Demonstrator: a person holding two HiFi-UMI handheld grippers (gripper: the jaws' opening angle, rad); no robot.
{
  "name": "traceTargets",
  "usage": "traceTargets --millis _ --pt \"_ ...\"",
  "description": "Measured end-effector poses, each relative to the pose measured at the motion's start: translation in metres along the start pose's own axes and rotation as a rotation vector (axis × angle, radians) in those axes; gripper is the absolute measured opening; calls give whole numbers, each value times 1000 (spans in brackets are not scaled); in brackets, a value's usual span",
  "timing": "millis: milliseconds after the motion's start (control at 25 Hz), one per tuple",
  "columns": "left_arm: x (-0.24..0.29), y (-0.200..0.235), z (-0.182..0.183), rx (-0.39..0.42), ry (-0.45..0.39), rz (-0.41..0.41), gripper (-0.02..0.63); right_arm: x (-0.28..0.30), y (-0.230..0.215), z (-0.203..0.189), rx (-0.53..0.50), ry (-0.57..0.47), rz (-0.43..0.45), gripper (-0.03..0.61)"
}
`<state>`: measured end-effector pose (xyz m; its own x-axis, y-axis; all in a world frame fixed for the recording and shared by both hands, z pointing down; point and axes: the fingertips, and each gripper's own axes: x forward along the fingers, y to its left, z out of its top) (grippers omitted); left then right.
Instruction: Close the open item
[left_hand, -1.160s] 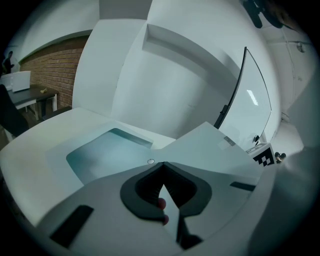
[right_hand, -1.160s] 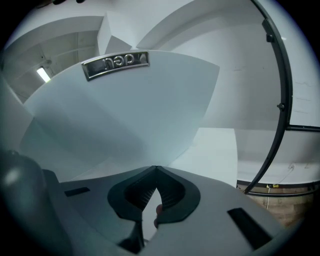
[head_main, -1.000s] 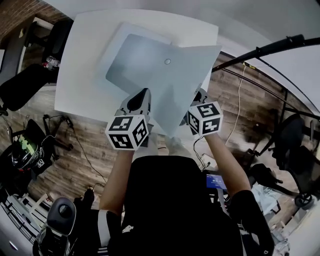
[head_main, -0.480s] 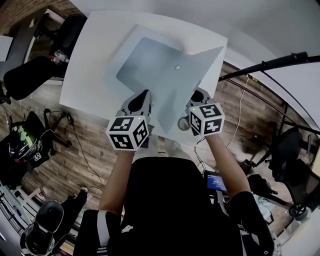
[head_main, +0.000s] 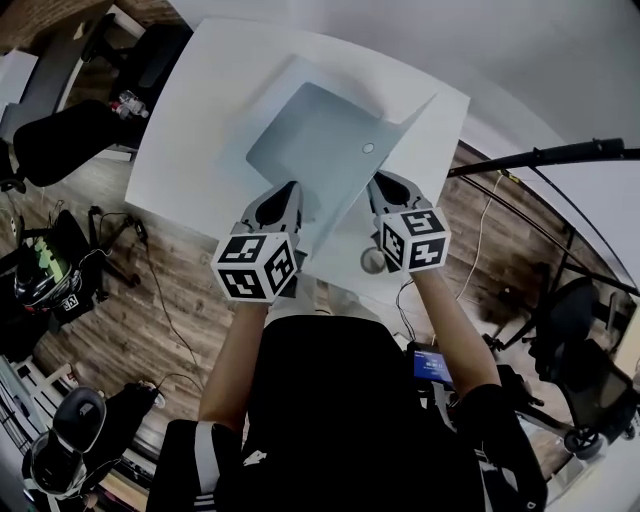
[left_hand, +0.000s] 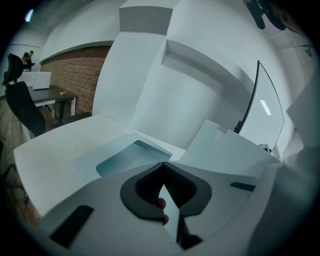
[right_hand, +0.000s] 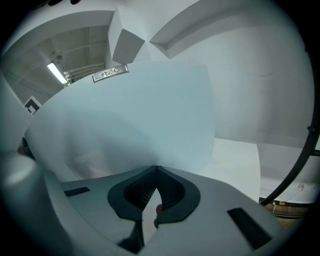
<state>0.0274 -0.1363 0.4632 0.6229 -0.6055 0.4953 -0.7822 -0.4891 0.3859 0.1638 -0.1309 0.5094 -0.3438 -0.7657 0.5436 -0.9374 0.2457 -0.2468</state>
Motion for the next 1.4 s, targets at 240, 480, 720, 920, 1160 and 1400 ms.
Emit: traceTargets --millis 240,480,720,920,1160,1400 --pt "-3 17 6 -20 -16 32 11 13 5 6 -15 16 13 40" --pt "-11 36 10 -42 -31 68 11 27 15 13 -38 30 30 40" --pt "-18 55 14 -76 -53 103 11 38 20 19 -61 44 33 39" --pt "-27 77 15 -111 -73 139 11 48 26 25 -87 58 24 39" --pt "-38 100 13 -149 -85 173 11 60 33 30 -102 70 17 40" --pt "-44 114 12 -181 -100 197 11 70 37 35 -115 83 16 40"
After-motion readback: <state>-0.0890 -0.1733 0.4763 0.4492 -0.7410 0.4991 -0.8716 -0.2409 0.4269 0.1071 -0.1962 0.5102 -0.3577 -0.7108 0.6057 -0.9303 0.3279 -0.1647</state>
